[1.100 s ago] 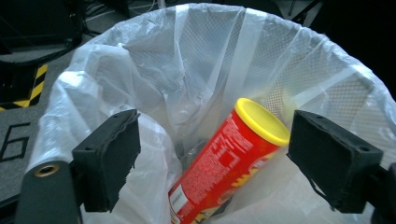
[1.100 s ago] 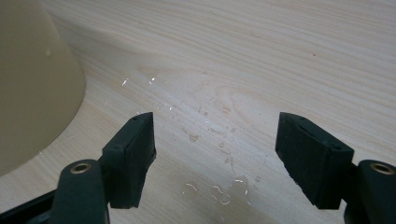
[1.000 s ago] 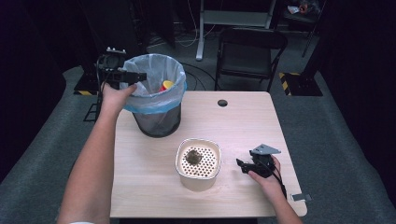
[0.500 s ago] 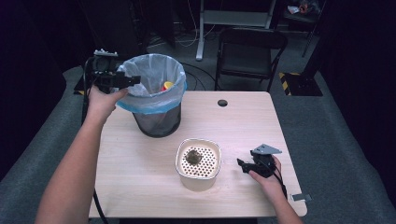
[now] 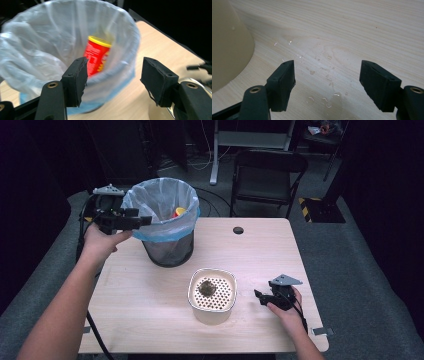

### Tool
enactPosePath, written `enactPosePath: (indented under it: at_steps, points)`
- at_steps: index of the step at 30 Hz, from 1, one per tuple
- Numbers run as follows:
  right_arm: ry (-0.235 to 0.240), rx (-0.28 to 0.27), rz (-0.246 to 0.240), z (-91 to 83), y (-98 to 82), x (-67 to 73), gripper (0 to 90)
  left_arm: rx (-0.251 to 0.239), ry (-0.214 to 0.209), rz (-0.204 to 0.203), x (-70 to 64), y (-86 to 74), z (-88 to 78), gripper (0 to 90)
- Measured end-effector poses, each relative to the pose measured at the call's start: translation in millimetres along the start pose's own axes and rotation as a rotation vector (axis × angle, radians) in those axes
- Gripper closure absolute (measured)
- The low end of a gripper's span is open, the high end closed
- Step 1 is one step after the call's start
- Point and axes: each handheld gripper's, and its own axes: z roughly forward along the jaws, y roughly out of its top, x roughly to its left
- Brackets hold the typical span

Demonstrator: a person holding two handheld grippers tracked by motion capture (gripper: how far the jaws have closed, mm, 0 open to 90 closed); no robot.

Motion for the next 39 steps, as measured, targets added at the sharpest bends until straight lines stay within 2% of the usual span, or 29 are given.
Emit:
enactPosePath:
  at_steps: [8, 13, 17, 22, 29, 31, 36, 39]
  points:
    - [0.0, 0.001, -0.011, -0.6, -0.2, 0.0, 28.1, -0.018, -0.063, 0.041, -17.0, -25.7, -6.9, 36.1]
    - [-0.002, 0.006, -0.011, 0.0, -0.4, 0.3, 28.2, -0.025, -0.094, 0.037, -23.2, -44.7, -8.1, 35.4]
    - [-0.001, 0.006, -0.011, 0.3, -0.5, 0.0, 28.1, -0.005, -0.107, 0.027, -25.3, -65.1, -2.9, 35.3]
    - [-0.006, 0.008, -0.009, 0.0, -0.6, 0.3, 28.1, 0.014, -0.085, 0.028, -26.0, -94.3, 6.7, 35.8]
    - [-0.003, 0.007, -0.016, 0.6, -0.8, -0.2, 28.2, 0.003, -0.068, 0.018, -24.5, -125.1, 10.5, 36.1]
    - [-0.002, 0.01, -0.015, 0.6, -0.9, -0.2, 28.1, -0.015, -0.067, 0.007, -24.1, -133.2, 11.3, 36.1]
    - [-0.006, 0.003, -0.016, 0.2, -0.9, 0.2, 28.2, -0.021, -0.063, -0.009, -23.2, -153.5, 14.2, 36.1]
    - [-0.008, 0.004, -0.016, 0.1, -0.9, 0.2, 28.2, -0.023, -0.065, -0.033, -23.7, -165.0, 17.4, 36.1]
